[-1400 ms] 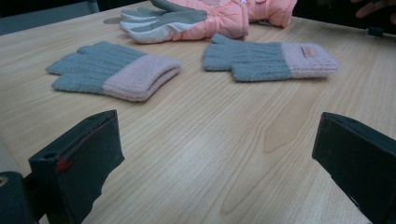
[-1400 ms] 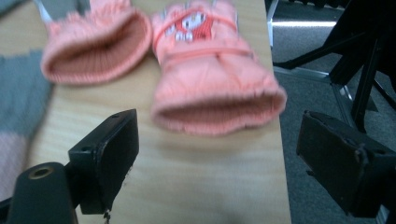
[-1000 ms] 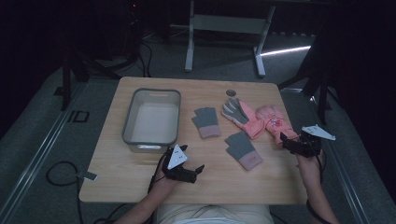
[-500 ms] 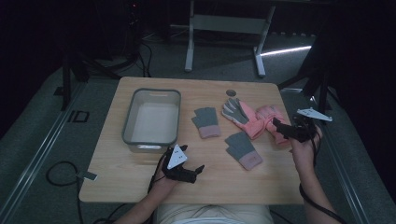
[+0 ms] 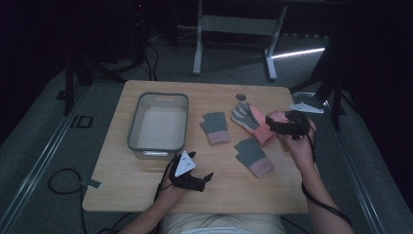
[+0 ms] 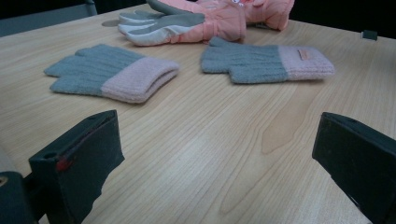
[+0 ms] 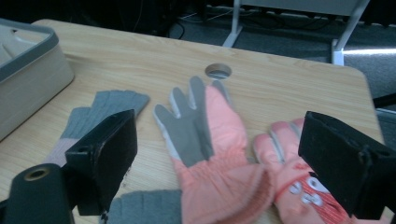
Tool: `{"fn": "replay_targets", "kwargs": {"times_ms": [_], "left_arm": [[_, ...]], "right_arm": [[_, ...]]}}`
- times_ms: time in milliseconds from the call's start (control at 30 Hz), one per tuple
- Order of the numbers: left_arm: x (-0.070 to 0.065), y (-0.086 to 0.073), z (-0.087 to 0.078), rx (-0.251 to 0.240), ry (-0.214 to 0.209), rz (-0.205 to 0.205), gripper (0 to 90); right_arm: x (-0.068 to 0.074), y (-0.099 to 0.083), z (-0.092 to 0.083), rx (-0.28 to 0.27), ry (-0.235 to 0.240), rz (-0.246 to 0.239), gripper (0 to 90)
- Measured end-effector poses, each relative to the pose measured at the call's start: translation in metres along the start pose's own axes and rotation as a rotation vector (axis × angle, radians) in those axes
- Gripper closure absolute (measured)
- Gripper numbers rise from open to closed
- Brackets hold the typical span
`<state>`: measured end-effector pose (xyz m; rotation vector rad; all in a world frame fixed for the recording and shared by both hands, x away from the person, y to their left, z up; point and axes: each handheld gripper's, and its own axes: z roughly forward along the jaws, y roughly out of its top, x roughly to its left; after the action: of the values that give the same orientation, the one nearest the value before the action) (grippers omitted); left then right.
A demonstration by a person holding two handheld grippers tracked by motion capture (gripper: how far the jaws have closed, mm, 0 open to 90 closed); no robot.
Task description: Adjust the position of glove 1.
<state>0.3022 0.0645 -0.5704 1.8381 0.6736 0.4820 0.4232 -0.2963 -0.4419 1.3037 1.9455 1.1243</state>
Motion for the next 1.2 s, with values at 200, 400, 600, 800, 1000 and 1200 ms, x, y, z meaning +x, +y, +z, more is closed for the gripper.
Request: {"fn": "replay_targets", "kwargs": {"times_ms": [200, 400, 600, 800, 1000, 1200], "left_arm": [[0.0, 0.0, 0.0, 0.0, 0.0, 0.004, 1.1], [-0.001, 0.0, -0.001, -0.009, 0.003, 0.01, 1.1], [-0.002, -0.001, -0.001, -0.011, 0.003, 0.02, 1.1], [-0.002, -0.001, -0.001, -0.012, 0.002, 0.019, 1.1], [-0.002, 0.0, -0.001, -0.009, 0.002, 0.021, 1.1], [-0.002, -0.001, -0.001, -0.014, 0.003, 0.02, 1.1]], "right_arm": [[0.02, 0.006, 0.019, 0.017, 0.066, -0.049, 16.3], [0.036, 0.01, 0.032, 0.028, 0.097, -0.083, 24.4], [0.057, 0.012, 0.05, 0.042, 0.145, -0.121, 32.9], [0.073, 0.012, 0.065, 0.063, 0.181, -0.157, 38.1], [0.091, 0.009, 0.085, 0.094, 0.225, -0.203, 43.9], [0.103, 0.006, 0.107, 0.153, 0.252, -0.226, 52.2]]}}
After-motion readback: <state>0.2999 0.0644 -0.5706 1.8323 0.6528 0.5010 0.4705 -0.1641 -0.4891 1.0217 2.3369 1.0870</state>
